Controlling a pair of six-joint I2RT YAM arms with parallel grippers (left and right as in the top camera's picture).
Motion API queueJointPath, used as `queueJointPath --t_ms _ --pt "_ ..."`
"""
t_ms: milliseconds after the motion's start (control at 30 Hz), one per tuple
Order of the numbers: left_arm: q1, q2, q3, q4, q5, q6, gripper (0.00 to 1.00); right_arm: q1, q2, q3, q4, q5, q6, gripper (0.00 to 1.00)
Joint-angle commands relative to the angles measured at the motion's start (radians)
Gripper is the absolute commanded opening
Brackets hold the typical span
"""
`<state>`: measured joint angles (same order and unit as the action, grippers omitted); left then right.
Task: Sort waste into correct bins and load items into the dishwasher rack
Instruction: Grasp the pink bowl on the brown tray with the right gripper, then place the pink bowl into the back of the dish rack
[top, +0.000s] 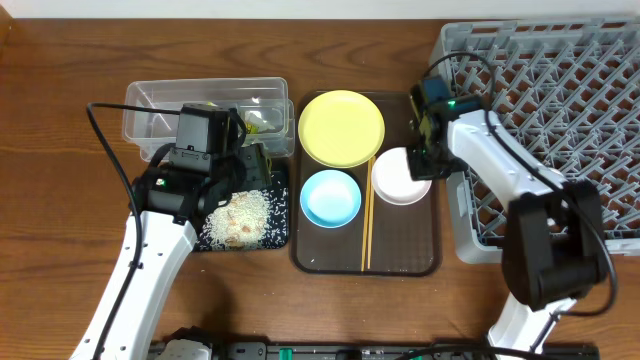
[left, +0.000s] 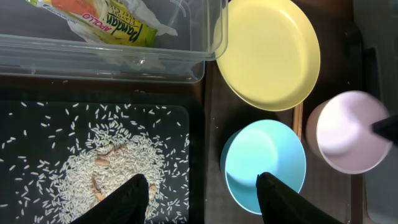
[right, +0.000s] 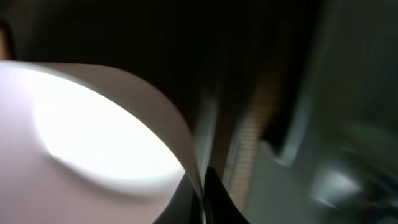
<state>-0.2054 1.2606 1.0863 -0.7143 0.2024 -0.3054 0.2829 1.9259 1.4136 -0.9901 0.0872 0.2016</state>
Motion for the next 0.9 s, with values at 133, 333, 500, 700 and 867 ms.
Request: queueJointPath --t_ms 133,333,500,700,867 --pt "0.004 0.0 0.014 -0.003 -0.013 0.02 0.59 -0.082 -0.241 0.118 0.069 0.212 0.007 0.01" --pt "0.004 0.0 0.014 -0.003 -0.013 0.02 0.59 -0.12 -0.307 0.118 0.338 0.499 -0.018 0.01" --pt "0.004 0.0 0.014 -0.003 -0.013 0.02 0.59 -0.146 -0.266 0.116 0.599 0.695 -0.149 0.01" --pt "0.004 0.0 0.014 -0.003 -0.013 0.02 0.59 -0.164 -0.146 0.116 0.928 0.83 -0.336 0.01" --pt "0.004 0.0 0.014 -0.003 -0.013 0.02 0.59 -0.165 -0.024 0.116 1.133 0.889 -0.469 0.01"
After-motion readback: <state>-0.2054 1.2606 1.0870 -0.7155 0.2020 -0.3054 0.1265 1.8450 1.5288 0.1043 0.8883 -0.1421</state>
